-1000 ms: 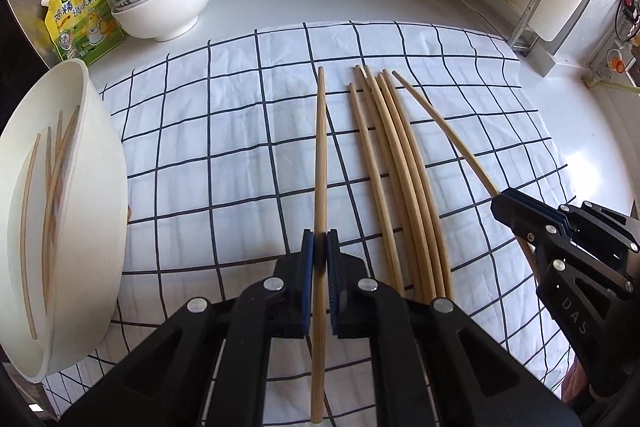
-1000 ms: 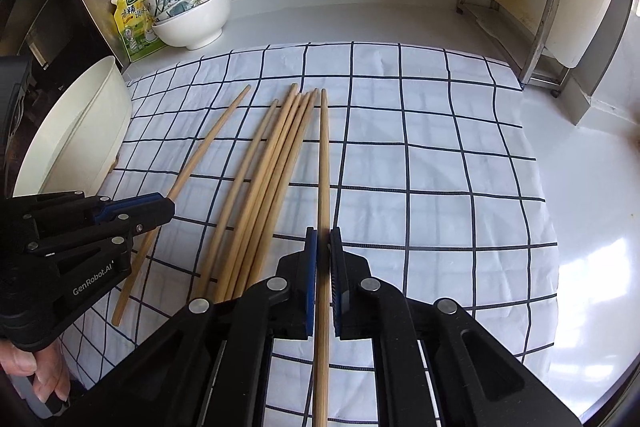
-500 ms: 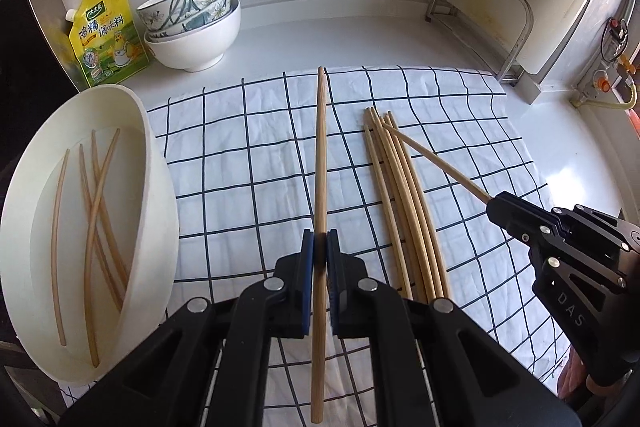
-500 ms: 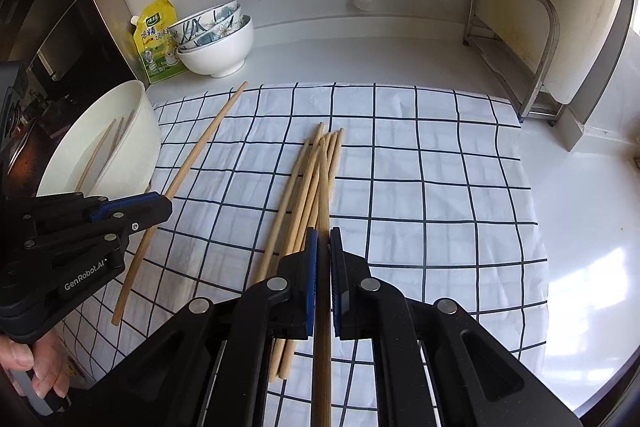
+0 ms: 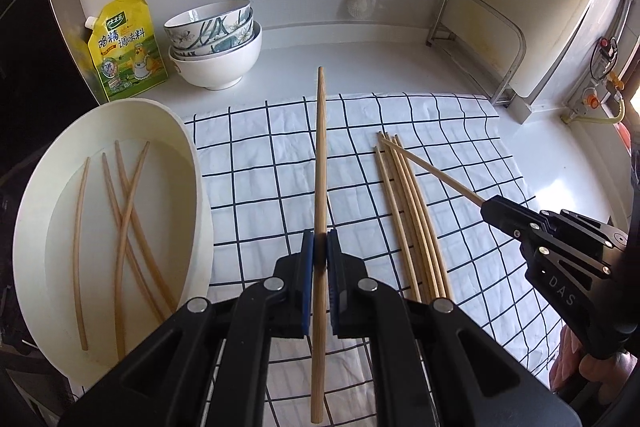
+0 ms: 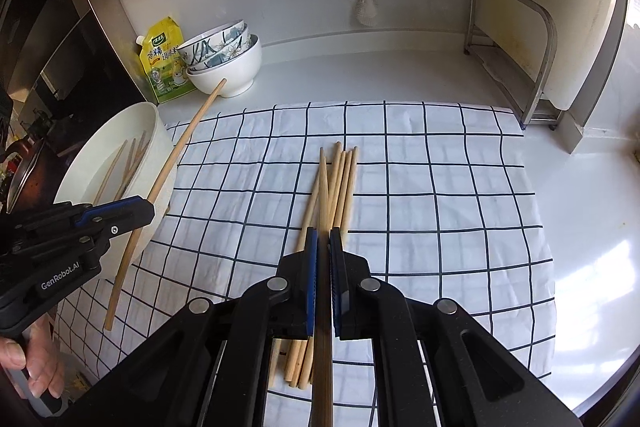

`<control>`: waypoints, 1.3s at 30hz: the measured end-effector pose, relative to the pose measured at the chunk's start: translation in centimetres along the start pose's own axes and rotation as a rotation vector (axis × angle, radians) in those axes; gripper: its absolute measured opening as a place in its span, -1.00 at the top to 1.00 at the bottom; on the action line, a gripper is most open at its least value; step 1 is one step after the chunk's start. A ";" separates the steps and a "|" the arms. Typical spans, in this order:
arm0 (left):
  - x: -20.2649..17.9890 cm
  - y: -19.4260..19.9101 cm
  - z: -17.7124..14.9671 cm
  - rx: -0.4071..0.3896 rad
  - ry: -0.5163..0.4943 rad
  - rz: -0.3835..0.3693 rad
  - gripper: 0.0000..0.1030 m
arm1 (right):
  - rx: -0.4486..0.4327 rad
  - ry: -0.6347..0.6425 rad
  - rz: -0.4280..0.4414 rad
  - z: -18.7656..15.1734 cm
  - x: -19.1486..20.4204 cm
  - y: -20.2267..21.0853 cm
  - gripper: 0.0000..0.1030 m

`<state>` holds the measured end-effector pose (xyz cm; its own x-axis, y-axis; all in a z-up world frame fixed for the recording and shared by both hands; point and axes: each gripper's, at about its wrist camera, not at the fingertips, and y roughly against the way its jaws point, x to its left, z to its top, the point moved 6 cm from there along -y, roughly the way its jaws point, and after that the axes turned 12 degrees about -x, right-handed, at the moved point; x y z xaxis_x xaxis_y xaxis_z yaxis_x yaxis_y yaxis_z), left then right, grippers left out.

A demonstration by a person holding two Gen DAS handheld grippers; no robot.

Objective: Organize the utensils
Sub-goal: 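Lift the held chopsticks with both tools and carry them over the basin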

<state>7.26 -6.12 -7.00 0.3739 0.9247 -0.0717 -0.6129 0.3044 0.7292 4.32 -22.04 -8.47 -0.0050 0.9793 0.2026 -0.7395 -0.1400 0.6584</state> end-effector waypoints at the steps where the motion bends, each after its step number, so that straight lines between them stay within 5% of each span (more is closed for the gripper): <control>1: 0.2 0.2 0.1 -0.004 0.002 -0.001 0.86 | -0.003 0.001 0.001 0.1 0.2 0.1 0.88; 12: 3.5 3.7 1.6 -0.072 0.064 0.011 0.86 | -0.056 0.059 0.074 3.2 5.0 0.7 0.88; 21: 11.4 6.5 1.3 -0.106 0.149 0.122 0.86 | -0.069 0.148 0.206 5.6 13.4 -0.9 0.88; 31: 19.8 5.1 -1.7 -0.041 0.236 0.212 0.86 | -0.009 0.230 0.297 5.1 22.7 -5.7 0.88; 39: 22.7 2.6 -2.5 0.009 0.246 0.207 0.86 | 0.057 0.223 0.260 4.1 24.8 -9.3 0.88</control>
<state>12.41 16.27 -8.44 0.0615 0.9947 -0.0826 -0.6519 0.1027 0.7513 13.79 2.97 -6.60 -0.3400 0.9168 0.2093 -0.6553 -0.3906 0.6465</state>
